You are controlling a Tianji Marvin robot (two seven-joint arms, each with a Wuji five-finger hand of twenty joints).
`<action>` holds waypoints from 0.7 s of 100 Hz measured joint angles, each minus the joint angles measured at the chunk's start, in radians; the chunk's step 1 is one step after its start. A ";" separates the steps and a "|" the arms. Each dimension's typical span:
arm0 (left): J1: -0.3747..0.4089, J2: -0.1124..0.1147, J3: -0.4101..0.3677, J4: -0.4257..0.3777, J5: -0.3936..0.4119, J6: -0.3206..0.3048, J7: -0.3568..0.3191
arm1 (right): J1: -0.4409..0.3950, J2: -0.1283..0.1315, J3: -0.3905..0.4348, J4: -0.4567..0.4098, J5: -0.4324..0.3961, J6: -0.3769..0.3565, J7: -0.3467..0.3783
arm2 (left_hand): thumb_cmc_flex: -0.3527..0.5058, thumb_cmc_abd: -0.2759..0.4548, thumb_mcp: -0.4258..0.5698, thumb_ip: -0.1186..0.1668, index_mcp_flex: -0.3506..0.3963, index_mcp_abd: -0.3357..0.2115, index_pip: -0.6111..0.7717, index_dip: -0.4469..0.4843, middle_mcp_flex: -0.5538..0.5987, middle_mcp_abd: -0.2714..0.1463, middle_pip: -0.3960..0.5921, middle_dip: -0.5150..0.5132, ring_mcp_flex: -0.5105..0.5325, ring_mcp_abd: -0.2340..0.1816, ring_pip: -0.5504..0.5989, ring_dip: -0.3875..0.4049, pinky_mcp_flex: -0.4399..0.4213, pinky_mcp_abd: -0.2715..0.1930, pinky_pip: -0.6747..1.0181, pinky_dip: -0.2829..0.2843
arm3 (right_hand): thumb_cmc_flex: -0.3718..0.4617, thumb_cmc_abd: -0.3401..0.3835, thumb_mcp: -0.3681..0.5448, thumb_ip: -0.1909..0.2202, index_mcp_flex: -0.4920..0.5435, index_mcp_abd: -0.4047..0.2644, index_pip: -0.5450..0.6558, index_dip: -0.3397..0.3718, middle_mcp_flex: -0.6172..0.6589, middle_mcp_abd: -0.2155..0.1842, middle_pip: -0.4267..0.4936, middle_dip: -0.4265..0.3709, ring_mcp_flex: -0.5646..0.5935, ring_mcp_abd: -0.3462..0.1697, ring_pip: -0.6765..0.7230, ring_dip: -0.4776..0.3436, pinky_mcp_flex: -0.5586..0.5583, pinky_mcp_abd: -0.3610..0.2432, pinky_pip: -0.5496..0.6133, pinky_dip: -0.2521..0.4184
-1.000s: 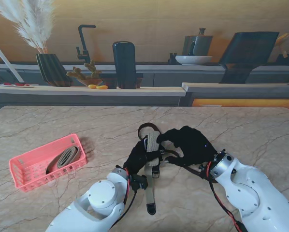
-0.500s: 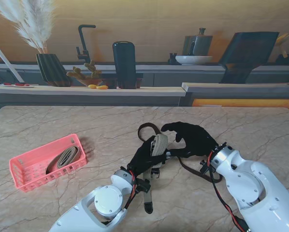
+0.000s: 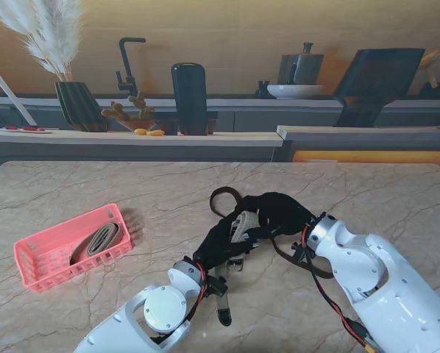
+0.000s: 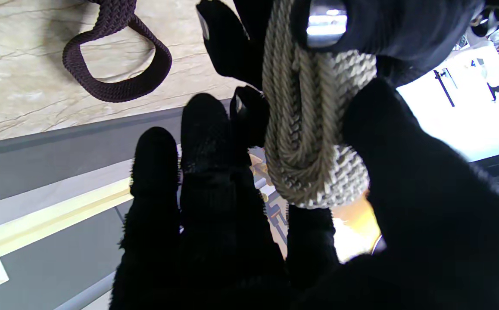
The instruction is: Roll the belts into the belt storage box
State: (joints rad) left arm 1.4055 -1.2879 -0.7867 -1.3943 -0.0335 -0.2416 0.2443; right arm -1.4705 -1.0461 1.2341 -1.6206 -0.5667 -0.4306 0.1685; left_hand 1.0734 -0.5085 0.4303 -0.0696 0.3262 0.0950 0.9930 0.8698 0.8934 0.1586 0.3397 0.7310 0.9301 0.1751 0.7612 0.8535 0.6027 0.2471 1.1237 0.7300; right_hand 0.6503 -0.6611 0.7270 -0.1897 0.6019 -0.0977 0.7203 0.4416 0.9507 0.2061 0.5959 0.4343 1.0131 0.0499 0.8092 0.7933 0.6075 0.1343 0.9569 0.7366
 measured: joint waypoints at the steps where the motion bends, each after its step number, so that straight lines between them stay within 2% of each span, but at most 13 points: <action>1: 0.000 0.000 0.000 0.000 0.001 0.001 0.001 | 0.001 0.000 -0.002 0.002 0.000 -0.001 -0.003 | 0.000 0.000 0.000 0.000 0.000 -0.005 0.003 -0.001 0.002 0.000 0.000 0.000 0.000 0.000 0.000 0.000 0.000 0.000 0.000 0.000 | 0.002 -0.009 0.000 0.000 0.008 -0.005 0.000 -0.003 0.009 0.000 0.000 0.000 0.003 0.002 0.004 0.000 0.001 0.000 0.003 0.000; 4: 0.001 0.000 0.000 0.000 0.003 0.004 0.004 | 0.004 -0.001 -0.007 0.006 0.000 -0.004 -0.013 | 0.000 0.000 0.000 0.000 0.001 -0.016 0.010 -0.006 0.007 0.000 0.001 0.000 0.000 0.000 0.000 0.000 0.000 0.000 0.000 0.000 | 0.009 -0.028 -0.001 -0.020 0.028 -0.007 0.001 -0.014 0.029 0.003 0.000 0.000 0.022 0.006 0.008 0.000 0.011 0.000 0.009 0.000; 19: 0.004 -0.004 0.000 0.000 -0.005 0.012 0.021 | 0.005 -0.008 -0.012 0.013 -0.002 -0.010 -0.035 | -0.006 -0.012 0.006 0.000 0.027 -0.039 0.016 -0.041 0.008 0.000 0.004 0.000 0.000 -0.006 0.010 -0.001 -0.004 0.000 0.010 -0.008 | 0.011 -0.069 0.031 -0.020 0.078 -0.015 0.001 -0.084 0.095 0.015 -0.052 -0.019 0.078 0.013 -0.017 -0.014 0.036 0.000 0.025 0.000; 30: 0.005 -0.008 -0.002 -0.002 -0.021 0.014 0.022 | -0.003 -0.015 -0.009 0.015 0.003 -0.014 -0.072 | -0.096 -0.024 0.108 -0.011 0.034 -0.063 -0.003 -0.092 -0.030 0.007 0.103 -0.041 -0.002 -0.020 0.013 -0.001 -0.031 0.001 0.026 -0.010 | 0.011 -0.094 0.041 -0.021 0.113 -0.015 0.001 -0.114 0.122 0.020 -0.063 -0.029 0.103 0.018 -0.034 -0.028 0.045 0.000 0.034 0.000; 37: 0.004 -0.010 -0.003 -0.004 -0.024 0.018 0.021 | -0.016 -0.023 0.000 0.014 -0.004 -0.018 -0.107 | -0.142 -0.024 0.145 -0.013 0.040 -0.065 -0.047 -0.131 -0.055 0.007 0.133 -0.073 -0.014 -0.025 0.013 -0.008 -0.057 0.002 0.031 -0.010 | 0.011 -0.100 0.041 -0.021 0.123 -0.015 0.001 -0.116 0.130 0.019 -0.068 -0.030 0.107 0.020 -0.041 -0.030 0.046 0.000 0.034 0.000; 46: -0.003 -0.013 -0.002 -0.004 -0.031 0.030 0.011 | -0.038 -0.033 0.021 0.004 -0.050 -0.021 -0.153 | -0.165 -0.023 0.159 -0.013 0.043 -0.065 -0.115 -0.179 -0.083 0.007 0.152 -0.101 -0.026 -0.026 0.013 -0.011 -0.082 0.004 0.036 -0.010 | 0.011 -0.108 0.041 -0.023 0.129 -0.033 0.001 -0.117 0.132 -0.005 -0.069 -0.032 0.107 0.017 -0.041 -0.030 0.046 0.000 0.036 0.000; 48: -0.004 -0.013 -0.002 -0.004 -0.035 0.033 0.007 | -0.043 -0.035 0.026 0.000 -0.059 -0.021 -0.161 | -0.173 -0.023 0.163 -0.013 0.043 -0.054 -0.132 -0.183 -0.083 0.007 0.153 -0.105 -0.026 -0.026 0.013 -0.011 -0.085 0.005 0.036 -0.010 | 0.011 -0.108 0.041 -0.036 0.131 -0.045 0.001 -0.117 0.143 -0.013 -0.069 -0.032 0.107 0.017 -0.041 -0.030 0.046 0.000 0.036 0.000; 49: -0.005 -0.013 -0.002 -0.004 -0.037 0.034 0.006 | -0.045 -0.036 0.028 -0.002 -0.063 -0.021 -0.164 | -0.176 -0.023 0.163 -0.013 0.043 -0.045 -0.143 -0.189 -0.083 0.007 0.153 -0.107 -0.026 -0.026 0.013 -0.011 -0.088 0.006 0.036 -0.010 | 0.011 -0.108 0.041 -0.042 0.132 -0.048 0.001 -0.117 0.149 -0.022 -0.068 -0.030 0.107 0.017 -0.041 -0.030 0.047 0.000 0.036 0.000; 52: -0.008 -0.014 -0.002 -0.004 -0.042 0.038 0.001 | -0.052 -0.038 0.034 -0.008 -0.072 -0.021 -0.173 | -0.189 -0.022 0.164 -0.013 0.038 -0.015 -0.206 -0.217 -0.089 0.007 0.153 -0.113 -0.038 -0.026 0.013 -0.011 -0.098 0.012 0.037 -0.010 | 0.011 -0.108 0.041 -0.042 0.132 -0.055 0.001 -0.117 0.178 -0.098 -0.049 -0.026 0.106 0.008 -0.041 -0.030 0.047 0.000 0.036 0.000; 54: -0.010 -0.014 -0.002 -0.003 -0.045 0.041 -0.002 | -0.056 -0.039 0.037 -0.012 -0.076 -0.020 -0.178 | -0.198 -0.022 0.164 -0.013 0.032 -0.010 -0.228 -0.223 -0.094 0.007 0.153 -0.123 -0.049 -0.026 0.013 -0.011 -0.106 0.014 0.037 -0.010 | 0.011 -0.108 0.041 -0.042 0.132 -0.066 0.001 -0.117 0.187 -0.108 -0.041 -0.025 0.101 0.008 -0.041 -0.030 0.047 0.000 0.036 0.000; 60: -0.015 -0.015 -0.002 -0.002 -0.053 0.047 -0.010 | -0.064 -0.042 0.045 -0.023 -0.088 -0.019 -0.192 | -0.216 -0.020 0.164 -0.018 0.031 -0.009 -0.257 -0.231 -0.094 0.007 0.153 -0.132 -0.064 -0.026 0.013 -0.012 -0.126 0.023 0.037 -0.010 | 0.011 -0.109 0.041 -0.042 0.133 -0.086 0.001 -0.117 0.195 -0.117 -0.041 -0.025 0.098 0.006 -0.041 -0.030 0.047 0.000 0.038 0.000; 70: -0.021 -0.015 -0.002 -0.002 -0.062 0.053 -0.024 | -0.070 -0.045 0.057 -0.031 -0.116 -0.019 -0.209 | -0.218 0.002 0.163 -0.018 0.031 -0.009 -0.272 -0.245 -0.106 0.007 0.154 -0.162 -0.090 0.000 0.011 -0.012 -0.164 0.040 0.037 0.001 | 0.011 -0.109 0.041 -0.043 0.134 -0.100 0.010 -0.117 0.196 -0.119 -0.041 -0.025 0.096 0.004 -0.041 -0.030 0.047 0.000 0.039 0.000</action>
State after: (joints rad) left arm 1.3848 -1.3027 -0.7887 -1.3965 -0.0958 -0.1887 0.2207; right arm -1.5402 -1.0913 1.2916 -1.6517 -0.6830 -0.4497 -0.0404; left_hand 0.8555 -0.5062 0.5931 -0.0880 0.3575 0.0863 0.7212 0.6248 0.7873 0.1658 0.4937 0.5693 0.8403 0.1750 0.7723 0.8414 0.4386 0.2875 1.1607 0.7308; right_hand 0.6609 -0.7699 0.7679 -0.2325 0.7354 -0.1976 0.7307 0.3251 1.1464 0.0867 0.5544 0.4092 1.1091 0.0543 0.7681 0.7635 0.6546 0.1343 0.9956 0.7366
